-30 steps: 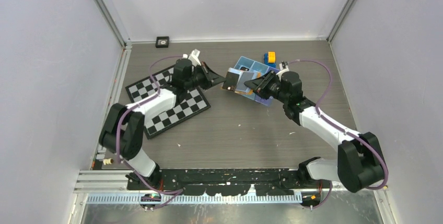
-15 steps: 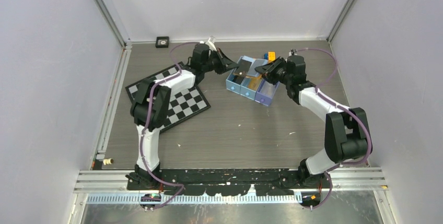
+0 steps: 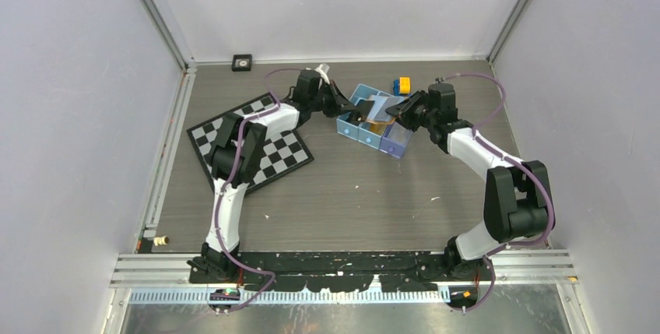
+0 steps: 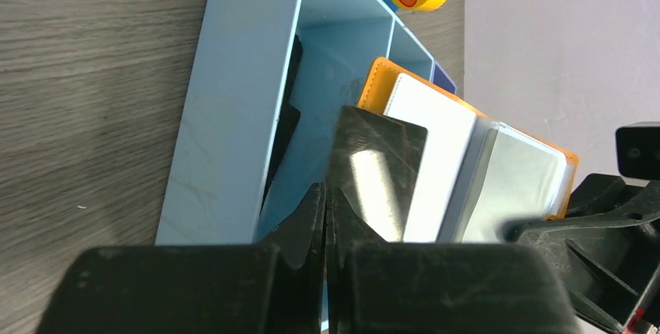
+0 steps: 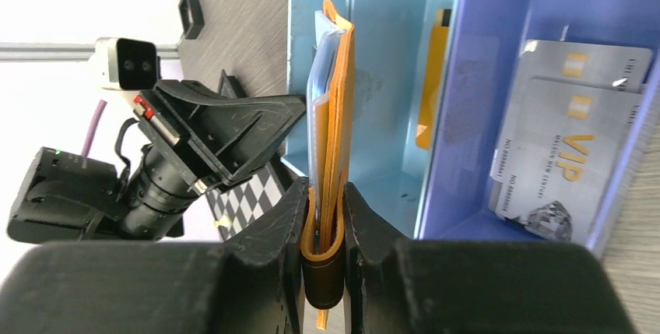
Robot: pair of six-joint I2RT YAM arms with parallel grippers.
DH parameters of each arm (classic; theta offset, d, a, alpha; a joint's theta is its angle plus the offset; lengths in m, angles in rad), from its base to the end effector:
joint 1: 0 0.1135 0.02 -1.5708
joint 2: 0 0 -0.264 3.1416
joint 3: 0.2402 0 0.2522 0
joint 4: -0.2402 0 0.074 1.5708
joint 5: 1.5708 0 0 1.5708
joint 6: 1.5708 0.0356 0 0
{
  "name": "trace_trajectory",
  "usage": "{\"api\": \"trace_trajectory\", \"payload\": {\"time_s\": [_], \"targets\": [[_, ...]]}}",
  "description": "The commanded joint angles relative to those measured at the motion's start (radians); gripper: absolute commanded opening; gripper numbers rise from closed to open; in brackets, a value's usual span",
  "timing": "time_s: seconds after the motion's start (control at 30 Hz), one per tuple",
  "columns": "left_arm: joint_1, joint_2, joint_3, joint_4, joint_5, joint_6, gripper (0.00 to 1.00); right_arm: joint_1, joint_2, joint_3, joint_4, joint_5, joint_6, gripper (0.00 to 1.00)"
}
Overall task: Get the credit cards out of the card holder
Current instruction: Place the credit card in the storage box, then remove the credit card from the card holder.
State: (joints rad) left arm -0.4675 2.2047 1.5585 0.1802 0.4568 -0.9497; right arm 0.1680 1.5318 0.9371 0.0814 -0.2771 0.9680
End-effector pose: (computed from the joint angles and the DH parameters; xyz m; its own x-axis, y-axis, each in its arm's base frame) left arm 0.4417 -0.2406 0.1790 -0.8484 -0.3893 -0.3587 0.1139 0.5275 -0.8419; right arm 0.3341 0.0665 0.2366 -0.6005 0.7018 -0.3832 0.1744 0.5827 0.7938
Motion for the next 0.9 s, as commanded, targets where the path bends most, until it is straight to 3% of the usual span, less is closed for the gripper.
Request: {"api": "trace_trajectory", "payload": {"time_s": [0.0,0.37,0.57,0.6,0.7,0.87], "targets": [[0.001,-0.002,0.054,-0.041,-0.036,0.072,0.0,-0.007,-0.084,0.039,-0.034,0.072,-0.052,0.0],[0.013,0.002,0.128,-0.148,-0.07,0.143,0.0,-0.019,-0.161,0.056,-0.142,0.11,-0.095,0.01],[0.012,-0.128,0.055,-0.161,-0.037,0.16,0.02,-0.02,-0.228,0.042,-0.091,-0.007,-0.102,0.0],[0.012,-0.164,0.031,-0.162,-0.028,0.159,0.08,-0.019,-0.232,0.042,-0.087,-0.04,-0.1,0.01],[0.01,-0.278,-0.063,-0.141,-0.006,0.131,0.39,-0.018,-0.248,0.023,-0.025,-0.118,-0.076,0.0],[0.001,-0.481,-0.288,-0.038,0.031,0.034,0.59,0.013,-0.259,-0.051,0.081,-0.197,-0.023,0.01]]}}
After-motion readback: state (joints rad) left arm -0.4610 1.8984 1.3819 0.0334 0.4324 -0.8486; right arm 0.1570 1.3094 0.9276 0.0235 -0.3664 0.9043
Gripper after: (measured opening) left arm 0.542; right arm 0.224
